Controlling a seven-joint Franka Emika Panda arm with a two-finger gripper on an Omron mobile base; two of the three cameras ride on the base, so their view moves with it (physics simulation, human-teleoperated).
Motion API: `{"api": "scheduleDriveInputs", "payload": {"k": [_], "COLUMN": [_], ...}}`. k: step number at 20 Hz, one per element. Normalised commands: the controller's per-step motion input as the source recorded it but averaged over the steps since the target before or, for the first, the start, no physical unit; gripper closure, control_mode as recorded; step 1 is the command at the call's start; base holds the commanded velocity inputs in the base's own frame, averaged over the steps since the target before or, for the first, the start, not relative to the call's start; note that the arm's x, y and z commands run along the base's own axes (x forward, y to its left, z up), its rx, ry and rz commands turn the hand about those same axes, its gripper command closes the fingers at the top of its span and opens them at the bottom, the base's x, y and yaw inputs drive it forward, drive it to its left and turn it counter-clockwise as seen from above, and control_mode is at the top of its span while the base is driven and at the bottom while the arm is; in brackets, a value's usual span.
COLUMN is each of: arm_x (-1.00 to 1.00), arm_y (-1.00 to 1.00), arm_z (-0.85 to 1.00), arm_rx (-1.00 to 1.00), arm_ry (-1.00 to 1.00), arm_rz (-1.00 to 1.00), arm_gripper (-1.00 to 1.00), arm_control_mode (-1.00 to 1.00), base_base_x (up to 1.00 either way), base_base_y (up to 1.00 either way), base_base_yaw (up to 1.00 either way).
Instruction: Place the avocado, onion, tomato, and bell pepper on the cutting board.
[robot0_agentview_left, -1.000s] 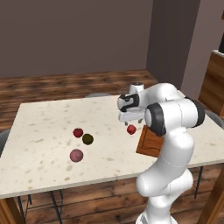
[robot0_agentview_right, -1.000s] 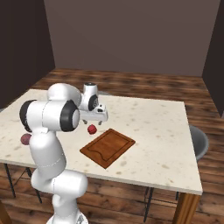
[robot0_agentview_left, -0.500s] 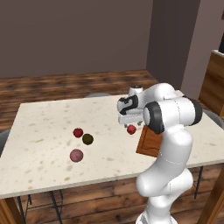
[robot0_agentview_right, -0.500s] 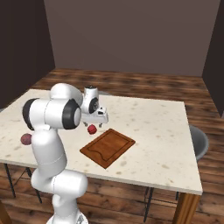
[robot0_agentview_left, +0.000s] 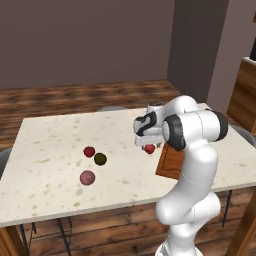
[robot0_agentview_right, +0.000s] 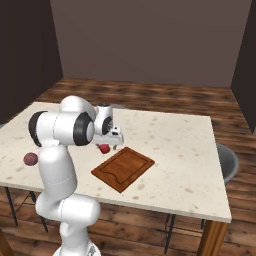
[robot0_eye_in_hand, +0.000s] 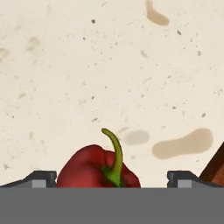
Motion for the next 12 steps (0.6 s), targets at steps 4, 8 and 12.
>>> {"api": "scheduleDriveInputs", "payload": {"k": [4,8,12], "arm_x": [0.0,0.0,0.0], "arm_y": [0.07,0.06,0.04], "arm_z": [-0.29,-0.31,-0.19], "arm_rx": [0.0,0.0,0.0], "arm_ry": [0.0,0.0,0.01], "arm_rz": [0.0,0.0,0.0], "arm_gripper": [-1.0,1.0,1.0], "arm_control_mode": [-1.0,-1.0,-1.0], "base_base_x": [0.0,0.0,0.0], "base_base_y": [0.0,0.0,0.0], "base_base_yaw": [0.0,0.0,0.0]}}
